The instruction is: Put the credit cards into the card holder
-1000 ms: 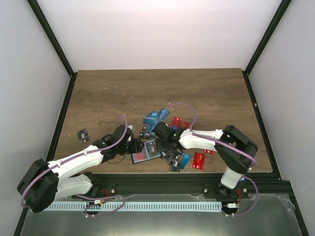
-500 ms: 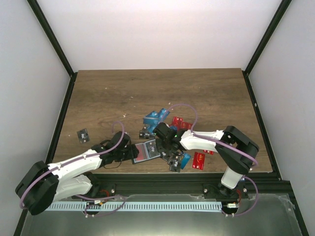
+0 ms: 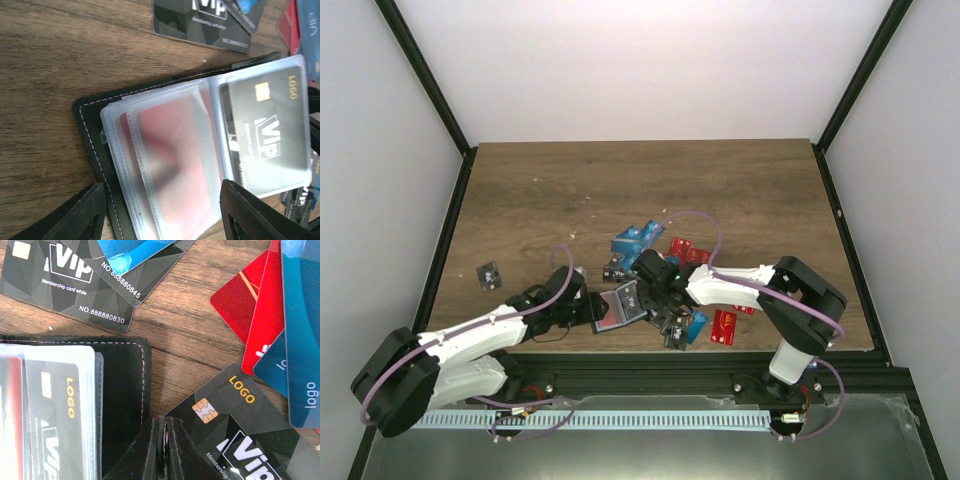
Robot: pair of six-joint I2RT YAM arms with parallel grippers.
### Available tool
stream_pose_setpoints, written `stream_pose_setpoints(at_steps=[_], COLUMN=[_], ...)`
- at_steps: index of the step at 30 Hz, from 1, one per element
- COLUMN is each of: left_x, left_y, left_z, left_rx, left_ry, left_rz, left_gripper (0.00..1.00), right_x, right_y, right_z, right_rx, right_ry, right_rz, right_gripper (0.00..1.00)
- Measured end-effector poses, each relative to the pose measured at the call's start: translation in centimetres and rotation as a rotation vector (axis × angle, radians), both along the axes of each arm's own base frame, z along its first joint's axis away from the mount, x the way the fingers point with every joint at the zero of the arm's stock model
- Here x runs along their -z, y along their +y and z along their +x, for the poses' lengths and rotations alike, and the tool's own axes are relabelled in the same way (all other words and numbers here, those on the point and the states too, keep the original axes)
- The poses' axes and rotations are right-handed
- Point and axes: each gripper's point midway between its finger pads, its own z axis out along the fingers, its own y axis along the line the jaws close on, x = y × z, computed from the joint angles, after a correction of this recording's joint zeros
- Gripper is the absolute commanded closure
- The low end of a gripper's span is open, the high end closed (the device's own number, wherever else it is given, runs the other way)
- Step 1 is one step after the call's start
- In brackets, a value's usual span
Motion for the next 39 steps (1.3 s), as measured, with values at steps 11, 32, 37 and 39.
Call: stream_pose_setpoints(at_steps=[11,32,37,39], left_x=[-3.4,0.5,0.4,0.3], left_y=[-2.6,2.4,1.4,0.9], left_z=[0.4,-0.8,0.0,0.3], left_rx=[0.055,-0.094,-0.093,-0.087], left_ry=[-0.056,-0.019,-0.038,-0.046], left_rz=[-0.100,0.106,0.078,0.055], left_gripper=[0.36,0.27,0.27,0.27], right_x=[0.0,0.0,0.1,0.0], right_y=[0.1,0.2,0.4,0.4], right_z=[0.0,0.0,0.0,0.0], right_rx=[-0.002,-0.004,-0.009,-0.011], right_ry=[0.000,-0.001,-0.002,-0.003], right_rz=[0.006,0.009,0.012,0.013], right_gripper=[0.99,0.99,0.99,0.99])
